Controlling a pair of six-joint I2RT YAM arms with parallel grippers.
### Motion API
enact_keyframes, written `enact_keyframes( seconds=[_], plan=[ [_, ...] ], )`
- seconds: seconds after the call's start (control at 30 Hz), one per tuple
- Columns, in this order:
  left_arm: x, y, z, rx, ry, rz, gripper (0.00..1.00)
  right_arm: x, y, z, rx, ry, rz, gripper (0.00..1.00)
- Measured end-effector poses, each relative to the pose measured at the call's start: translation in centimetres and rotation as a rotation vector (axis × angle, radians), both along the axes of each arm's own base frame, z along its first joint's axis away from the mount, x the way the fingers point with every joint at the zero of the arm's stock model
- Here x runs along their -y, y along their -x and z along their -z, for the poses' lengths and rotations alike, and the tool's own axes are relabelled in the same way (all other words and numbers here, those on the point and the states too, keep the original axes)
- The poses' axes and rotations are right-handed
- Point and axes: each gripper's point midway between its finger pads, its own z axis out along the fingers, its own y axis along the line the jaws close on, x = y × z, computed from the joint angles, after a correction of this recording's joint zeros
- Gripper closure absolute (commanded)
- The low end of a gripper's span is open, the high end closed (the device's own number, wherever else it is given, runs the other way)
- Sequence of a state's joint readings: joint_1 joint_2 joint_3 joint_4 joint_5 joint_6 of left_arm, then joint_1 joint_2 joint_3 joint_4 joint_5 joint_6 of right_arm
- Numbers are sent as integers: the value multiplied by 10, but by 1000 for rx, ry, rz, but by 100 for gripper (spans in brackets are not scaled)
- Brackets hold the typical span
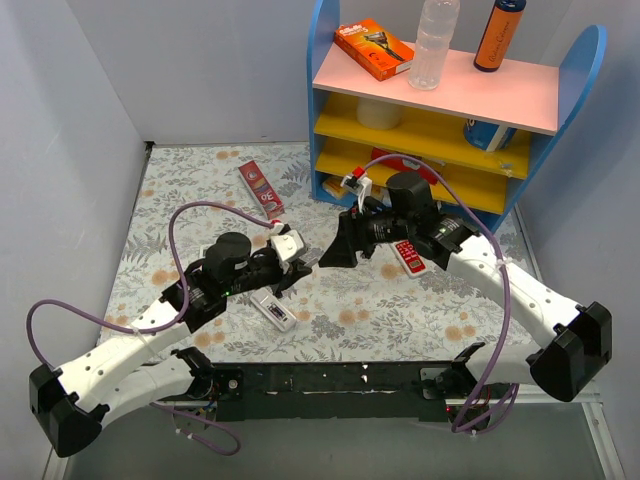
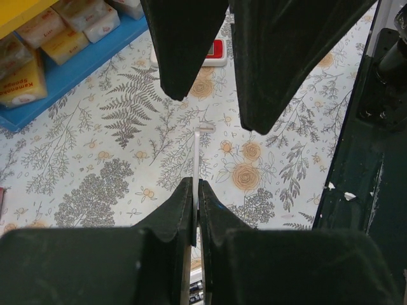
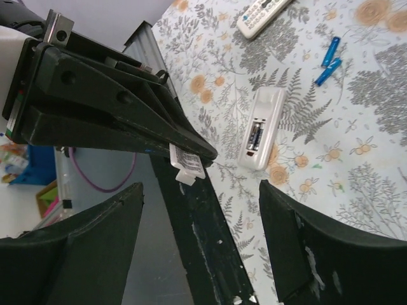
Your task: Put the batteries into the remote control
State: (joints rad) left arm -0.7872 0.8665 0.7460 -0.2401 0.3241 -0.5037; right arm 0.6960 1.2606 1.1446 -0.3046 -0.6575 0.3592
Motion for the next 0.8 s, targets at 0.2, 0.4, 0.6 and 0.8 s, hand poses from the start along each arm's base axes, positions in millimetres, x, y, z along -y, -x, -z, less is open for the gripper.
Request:
enact_keyframes(
  seconds=[0.2, 0.4, 0.6, 0.8],
  plan=[
    [1, 1, 0, 33, -17, 6, 99, -8, 7, 1, -75, -29, -55, 25],
    [2, 1, 0, 50, -28, 5, 99, -13, 9, 3, -122, -37, -73, 31],
    [3, 2, 0, 62, -35, 10, 99, -16, 10, 9, -159, -30, -84, 39],
    [3, 2, 0, 69, -39, 11, 99, -20, 9, 4, -154, -54, -91, 47]
  ],
)
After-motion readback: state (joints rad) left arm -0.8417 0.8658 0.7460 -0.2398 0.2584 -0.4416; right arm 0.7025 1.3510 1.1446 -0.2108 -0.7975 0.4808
